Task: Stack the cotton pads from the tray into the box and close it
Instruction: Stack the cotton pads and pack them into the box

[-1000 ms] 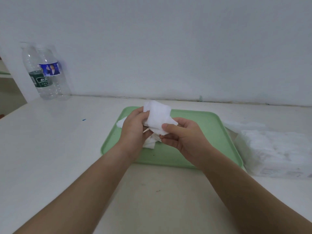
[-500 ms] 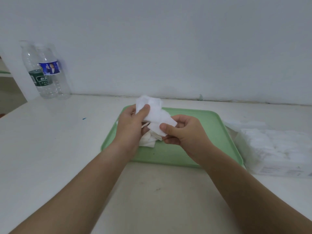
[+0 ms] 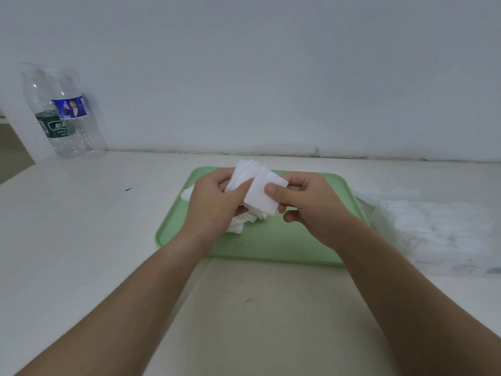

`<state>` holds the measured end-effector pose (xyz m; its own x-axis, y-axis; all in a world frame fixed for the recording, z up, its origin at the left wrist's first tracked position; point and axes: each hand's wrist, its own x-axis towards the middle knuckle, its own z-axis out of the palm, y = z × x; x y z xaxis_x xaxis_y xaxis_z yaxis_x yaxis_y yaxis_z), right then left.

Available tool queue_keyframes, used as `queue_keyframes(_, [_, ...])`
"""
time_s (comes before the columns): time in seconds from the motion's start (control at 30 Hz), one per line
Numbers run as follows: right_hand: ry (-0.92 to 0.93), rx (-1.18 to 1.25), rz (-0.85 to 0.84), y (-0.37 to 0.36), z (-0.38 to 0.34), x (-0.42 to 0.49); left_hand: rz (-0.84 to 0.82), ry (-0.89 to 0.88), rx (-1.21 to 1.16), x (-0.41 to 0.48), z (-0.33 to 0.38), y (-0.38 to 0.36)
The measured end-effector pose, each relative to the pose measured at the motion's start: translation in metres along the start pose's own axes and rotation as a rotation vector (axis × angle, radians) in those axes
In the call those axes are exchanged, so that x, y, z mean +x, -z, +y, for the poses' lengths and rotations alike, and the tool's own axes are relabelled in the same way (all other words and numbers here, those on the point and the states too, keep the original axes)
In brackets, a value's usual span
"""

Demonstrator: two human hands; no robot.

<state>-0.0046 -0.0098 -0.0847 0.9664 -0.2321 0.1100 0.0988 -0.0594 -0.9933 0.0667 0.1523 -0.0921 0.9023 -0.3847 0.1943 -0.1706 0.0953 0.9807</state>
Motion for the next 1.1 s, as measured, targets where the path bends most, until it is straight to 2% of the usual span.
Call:
queue_keyframes(0.27, [-0.05,-0.062,0.105,0.0,0.002,0.001,-0.089,0.02,-0.036,-0.001,-0.001,-0.002])
queue_keyframes(0.53, [0.016,-0.12,0.225,-0.01,0.007,0.001,-0.064,0.048,-0.094,0.0,0.003,-0.004])
queue_keyframes(0.7, [0.053,-0.251,0.278,-0.018,0.007,0.0,-0.082,-0.058,0.082,-0.001,0.004,0.005])
queue_keyframes(0.83, [-0.008,-0.294,0.244,-0.021,0.007,0.001,-0.109,-0.032,0.035,0.003,0.005,0.013])
queue_keyframes(0.93, [-0.036,-0.299,0.265,-0.018,0.009,0.001,-0.039,-0.012,-0.057,0.011,0.003,0.023])
queue_keyframes(1.1, [0.019,-0.473,0.357,0.005,0.011,0.013,0.225,0.019,-0.153,0.024,-0.002,0.045])
